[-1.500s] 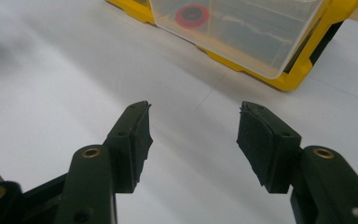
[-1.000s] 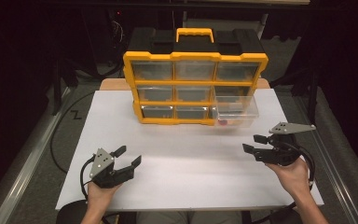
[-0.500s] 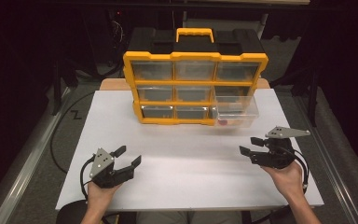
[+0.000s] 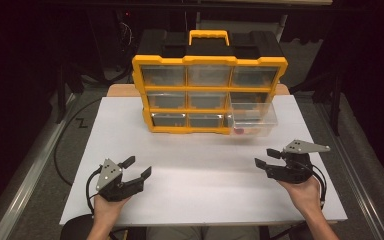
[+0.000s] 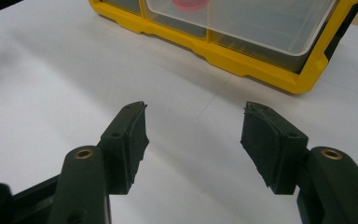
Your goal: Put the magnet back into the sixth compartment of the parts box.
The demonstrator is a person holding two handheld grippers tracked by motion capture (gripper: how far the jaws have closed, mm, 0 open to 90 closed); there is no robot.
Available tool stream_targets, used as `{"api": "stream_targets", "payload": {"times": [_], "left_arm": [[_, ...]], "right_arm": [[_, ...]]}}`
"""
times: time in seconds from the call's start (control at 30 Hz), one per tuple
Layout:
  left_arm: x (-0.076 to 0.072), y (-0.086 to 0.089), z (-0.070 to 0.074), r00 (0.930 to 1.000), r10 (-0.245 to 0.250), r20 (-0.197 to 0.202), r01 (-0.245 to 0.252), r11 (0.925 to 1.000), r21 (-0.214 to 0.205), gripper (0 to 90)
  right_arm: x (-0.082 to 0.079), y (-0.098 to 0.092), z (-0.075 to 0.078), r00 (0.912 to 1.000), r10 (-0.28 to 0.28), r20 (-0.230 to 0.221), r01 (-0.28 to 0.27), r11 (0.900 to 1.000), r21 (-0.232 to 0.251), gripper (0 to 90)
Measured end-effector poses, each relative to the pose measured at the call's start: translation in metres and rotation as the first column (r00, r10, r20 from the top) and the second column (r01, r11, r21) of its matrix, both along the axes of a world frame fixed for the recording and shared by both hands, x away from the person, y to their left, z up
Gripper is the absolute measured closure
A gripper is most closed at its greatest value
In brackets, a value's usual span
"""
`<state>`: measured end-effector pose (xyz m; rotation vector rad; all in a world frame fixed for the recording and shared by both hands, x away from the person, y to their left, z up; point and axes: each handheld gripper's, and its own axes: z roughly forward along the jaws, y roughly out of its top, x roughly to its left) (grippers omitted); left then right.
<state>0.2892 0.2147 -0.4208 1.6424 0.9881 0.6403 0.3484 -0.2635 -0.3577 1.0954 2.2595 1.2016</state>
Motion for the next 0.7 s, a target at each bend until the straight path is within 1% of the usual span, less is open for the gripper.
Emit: {"api": "stream_targets", "payload": {"times": [0.13,0.4,0.47,0.7], "left_arm": [[0.0,0.0,0.0,1.0,0.001,0.0,-0.001,1.0,-0.001,31.6],[0.001,0.0,0.0,1.0,0.001,-0.001,-0.001,1.0,-0.002,31.5],[0.001,0.0,0.0,1.0,0.0,-0.001,0.0,1.0,-0.001,31.6],[0.001,0.0,0.0,1.0,-0.001,-0.002,0.001,1.0,0.0,31.6]], "right_arm": [[0.0,-0.002,-0.003,1.0,-0.003,0.009,0.003,0.9999,0.013,41.8],[0.0,-0.003,-0.011,0.9998,-0.008,0.02,0.007,0.9997,0.023,40.6],[0.0,-0.004,-0.013,0.9995,-0.012,0.028,0.011,0.9996,0.027,40.5],[0.002,-0.006,-0.022,0.9995,-0.02,0.023,0.019,0.9993,0.032,40.1]]}}
